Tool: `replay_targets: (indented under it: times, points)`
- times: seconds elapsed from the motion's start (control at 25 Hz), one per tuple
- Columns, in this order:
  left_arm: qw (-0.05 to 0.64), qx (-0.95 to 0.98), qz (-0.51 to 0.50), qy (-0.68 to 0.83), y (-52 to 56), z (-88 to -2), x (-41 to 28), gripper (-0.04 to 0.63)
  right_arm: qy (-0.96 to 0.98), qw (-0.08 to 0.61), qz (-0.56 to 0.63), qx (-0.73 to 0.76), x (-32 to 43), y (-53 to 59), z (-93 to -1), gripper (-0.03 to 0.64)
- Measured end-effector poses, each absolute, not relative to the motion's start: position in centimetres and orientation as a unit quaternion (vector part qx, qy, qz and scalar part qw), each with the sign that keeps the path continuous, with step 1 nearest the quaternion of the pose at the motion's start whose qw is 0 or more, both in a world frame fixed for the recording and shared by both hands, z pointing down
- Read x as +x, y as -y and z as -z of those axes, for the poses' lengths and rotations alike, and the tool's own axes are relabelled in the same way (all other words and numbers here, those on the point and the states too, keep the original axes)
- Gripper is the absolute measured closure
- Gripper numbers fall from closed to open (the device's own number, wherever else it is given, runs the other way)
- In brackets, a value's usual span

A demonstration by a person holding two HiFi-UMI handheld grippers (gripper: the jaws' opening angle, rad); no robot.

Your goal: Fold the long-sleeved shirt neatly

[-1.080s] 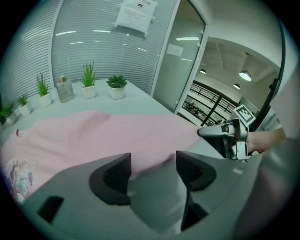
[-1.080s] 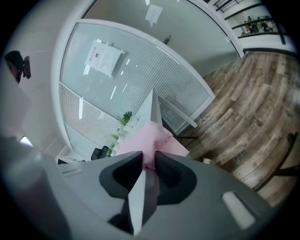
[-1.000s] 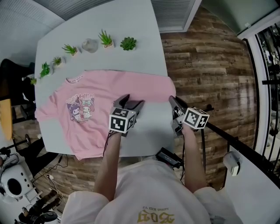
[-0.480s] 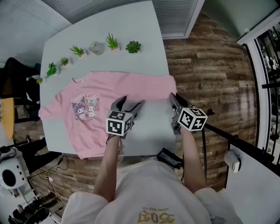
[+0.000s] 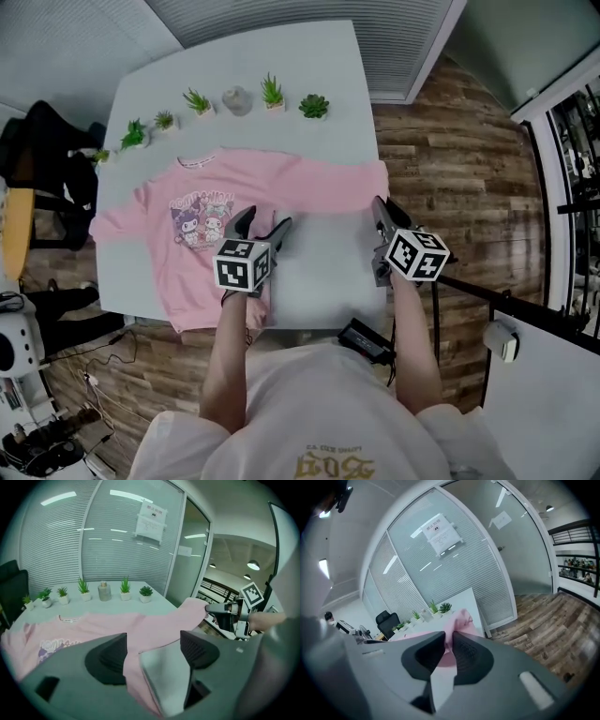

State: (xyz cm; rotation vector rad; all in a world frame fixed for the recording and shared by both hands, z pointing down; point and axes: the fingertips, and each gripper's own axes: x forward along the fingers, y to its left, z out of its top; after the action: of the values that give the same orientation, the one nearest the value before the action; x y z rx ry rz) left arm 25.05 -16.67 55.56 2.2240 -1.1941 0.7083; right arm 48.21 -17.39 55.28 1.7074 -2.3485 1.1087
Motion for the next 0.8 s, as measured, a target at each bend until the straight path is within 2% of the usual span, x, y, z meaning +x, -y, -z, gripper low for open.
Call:
replay_targets:
  times: [0.8]
  points:
    - [0.270,0.806,-0.181,0.496,17.2,-51.5,7.8,0.222,0.770,0.041,-0.284,0.570,36.6,17.7,-48.1,0.558]
